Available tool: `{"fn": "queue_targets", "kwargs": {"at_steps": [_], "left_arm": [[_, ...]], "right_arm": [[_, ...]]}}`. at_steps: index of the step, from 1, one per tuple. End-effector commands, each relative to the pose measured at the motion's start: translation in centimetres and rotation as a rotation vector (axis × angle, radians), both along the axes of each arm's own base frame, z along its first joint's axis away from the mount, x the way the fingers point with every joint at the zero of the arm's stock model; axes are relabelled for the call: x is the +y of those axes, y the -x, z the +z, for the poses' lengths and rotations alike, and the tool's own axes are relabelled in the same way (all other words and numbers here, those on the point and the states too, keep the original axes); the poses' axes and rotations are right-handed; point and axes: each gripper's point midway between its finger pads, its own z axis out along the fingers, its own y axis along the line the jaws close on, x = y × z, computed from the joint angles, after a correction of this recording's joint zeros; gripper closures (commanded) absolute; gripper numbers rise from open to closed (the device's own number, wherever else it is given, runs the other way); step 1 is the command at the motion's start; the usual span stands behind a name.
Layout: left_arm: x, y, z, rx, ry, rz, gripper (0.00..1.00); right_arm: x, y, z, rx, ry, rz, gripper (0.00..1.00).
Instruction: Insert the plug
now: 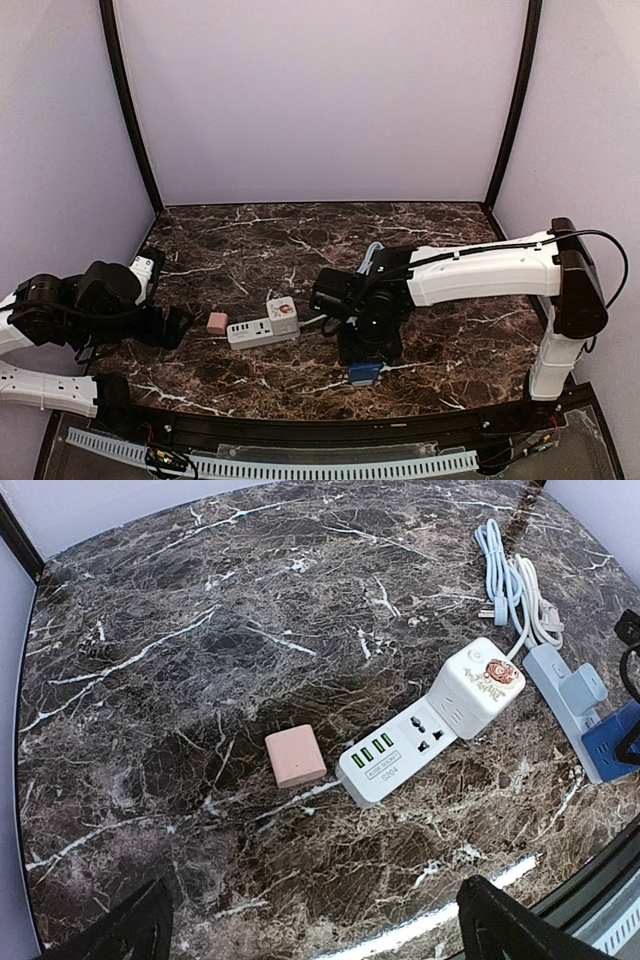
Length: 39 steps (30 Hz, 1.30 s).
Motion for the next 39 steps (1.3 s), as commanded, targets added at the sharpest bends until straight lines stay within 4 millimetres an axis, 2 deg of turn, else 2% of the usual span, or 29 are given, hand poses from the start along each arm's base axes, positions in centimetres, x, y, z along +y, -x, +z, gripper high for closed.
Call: {"fn": "queue_targets", "kwargs": {"at_steps": [1, 8, 18, 23, 29, 36, 39], "left_arm": [[0.9, 0.1, -0.3, 0.004, -0.029, 0.022, 0.00], [0.9, 0.0, -0.3, 0.002, -0.026, 0.024, 0.00], [0.7, 0.1, -0.5, 0.009, -0.033, 0.018, 0.00], [0.7, 0.1, -0.6, 0.012, -0.037, 0.017, 0.00], [0.6, 0.0, -0.7, 0.015, -0.043, 0.017, 0.00], [0.5, 0.0, -0.7, 0.013, -0.048, 0.013, 0.00], [0.1, -0.3, -0.2, 0.006, -0.041, 0.014, 0.00]], "right_arm": [[-2.1, 1.3, -7.1, 0.110, 0.117, 0.009, 1.00], [-4.5, -1.2, -5.7, 0.060, 0.164, -0.023, 1.00], [-7.0, -7.7, -3.6, -0.010, 0.200, -0.045, 1.00], [-7.3, -10.0, -3.6, -0.048, 0.204, -0.031, 1.00], [-8.0, -11.0, -4.1, -0.053, 0.233, -0.016, 1.00], [-5.7, -9.8, -4.1, -0.005, 0.080, -0.007, 1.00], [-4.4, -9.3, -3.2, 0.003, 0.013, 0.003, 0.92]]}}
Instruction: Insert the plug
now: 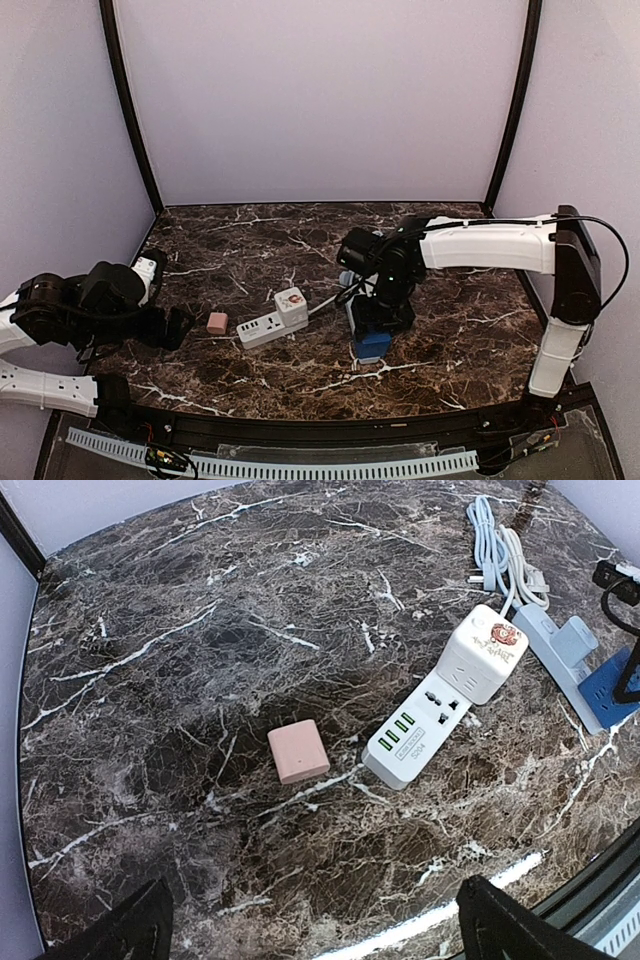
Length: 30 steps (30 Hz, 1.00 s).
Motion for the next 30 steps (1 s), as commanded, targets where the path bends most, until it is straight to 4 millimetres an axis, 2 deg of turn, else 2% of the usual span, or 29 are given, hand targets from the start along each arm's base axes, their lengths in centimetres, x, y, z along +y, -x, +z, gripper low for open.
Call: {"fn": "queue_targets", "kwargs": {"at_steps": [1, 6, 11, 18, 24, 27, 30], "left_arm": [[-0.1, -0.3, 0.8, -0.007, -0.009, 0.016, 0.00], [-1.8, -0.6, 1.4, 0.048, -0.012, 0.025, 0.00], [-3.2, -1.1, 0.7, 0.102, -0.089, 0.023, 0.01], [-2.9, -1.5, -0.7, 0.185, -0.173, 0.054, 0.01], [-2.0, -2.2, -2.1, 0.265, -0.183, 0.088, 0.00], [-1.1, -2.8, -3.6, 0.366, -0.170, 0.135, 0.00], [-0.9, -3.3, -5.1, 0.455, -0.185, 0.142, 0.00]], "right_arm": [[-1.8, -3.4, -3.7, -0.081, 0.077, -0.053, 0.88], [-0.2, -3.0, -1.6, -0.088, 0.020, -0.038, 0.73], [0.7, -3.0, 0.6, -0.109, -0.017, -0.030, 0.47], [1.2, -3.2, 3.5, -0.146, -0.061, -0.031, 0.02], [2.0, -3.6, 5.3, -0.168, -0.089, -0.049, 0.01], [2.0, -3.8, 6.8, -0.194, -0.093, -0.058, 0.01], [1.5, -3.9, 8.2, -0.220, -0.100, -0.065, 0.01]]}}
